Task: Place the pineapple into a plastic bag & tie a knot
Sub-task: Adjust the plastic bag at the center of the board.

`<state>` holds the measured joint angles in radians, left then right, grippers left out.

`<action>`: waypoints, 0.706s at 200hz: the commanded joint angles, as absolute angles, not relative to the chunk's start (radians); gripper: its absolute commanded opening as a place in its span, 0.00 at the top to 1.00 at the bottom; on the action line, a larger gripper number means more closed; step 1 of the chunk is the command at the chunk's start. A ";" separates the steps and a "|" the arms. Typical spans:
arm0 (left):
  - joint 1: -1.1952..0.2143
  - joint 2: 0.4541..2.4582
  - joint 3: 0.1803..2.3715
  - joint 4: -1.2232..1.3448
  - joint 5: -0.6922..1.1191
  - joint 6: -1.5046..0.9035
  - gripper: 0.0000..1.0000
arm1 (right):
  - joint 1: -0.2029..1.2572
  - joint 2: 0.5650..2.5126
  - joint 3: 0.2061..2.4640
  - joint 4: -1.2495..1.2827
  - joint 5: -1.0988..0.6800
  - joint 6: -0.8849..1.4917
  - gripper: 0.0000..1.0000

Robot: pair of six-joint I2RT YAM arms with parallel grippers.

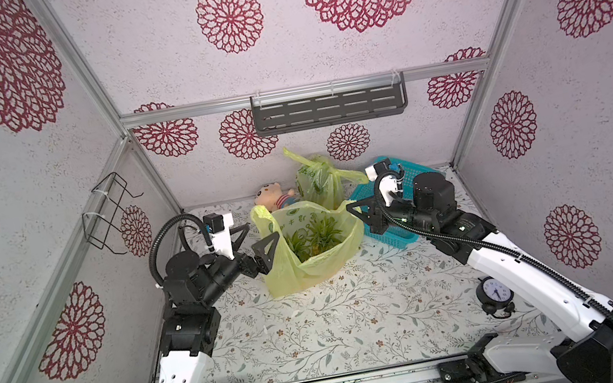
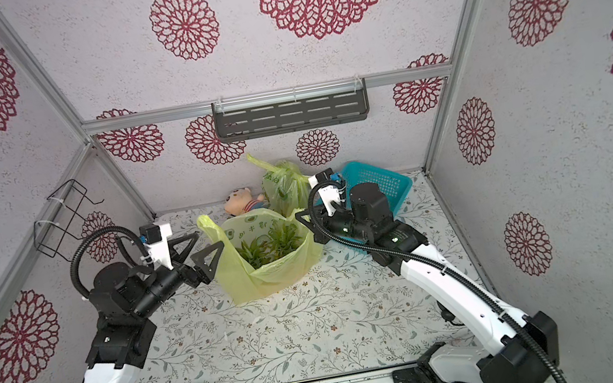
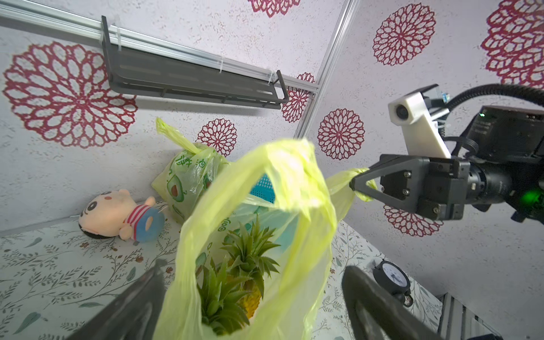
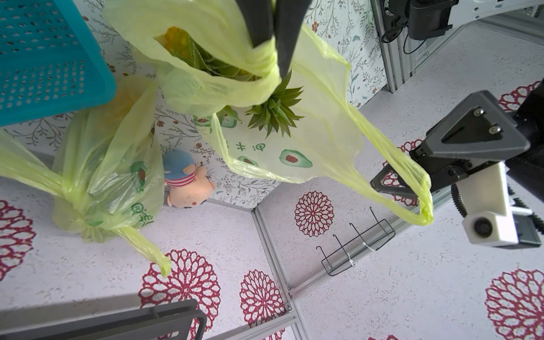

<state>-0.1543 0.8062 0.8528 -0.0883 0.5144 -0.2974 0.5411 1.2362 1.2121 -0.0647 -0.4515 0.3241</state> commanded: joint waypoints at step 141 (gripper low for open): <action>-0.210 1.052 0.808 0.462 0.394 -0.248 0.63 | 0.539 1.276 1.254 -0.031 -0.587 0.269 1.00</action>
<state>-0.1993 1.0470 0.7864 0.3305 0.3828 -0.2459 0.5411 1.2682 1.2263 -0.0395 -0.5041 0.3141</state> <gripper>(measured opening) 0.519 0.054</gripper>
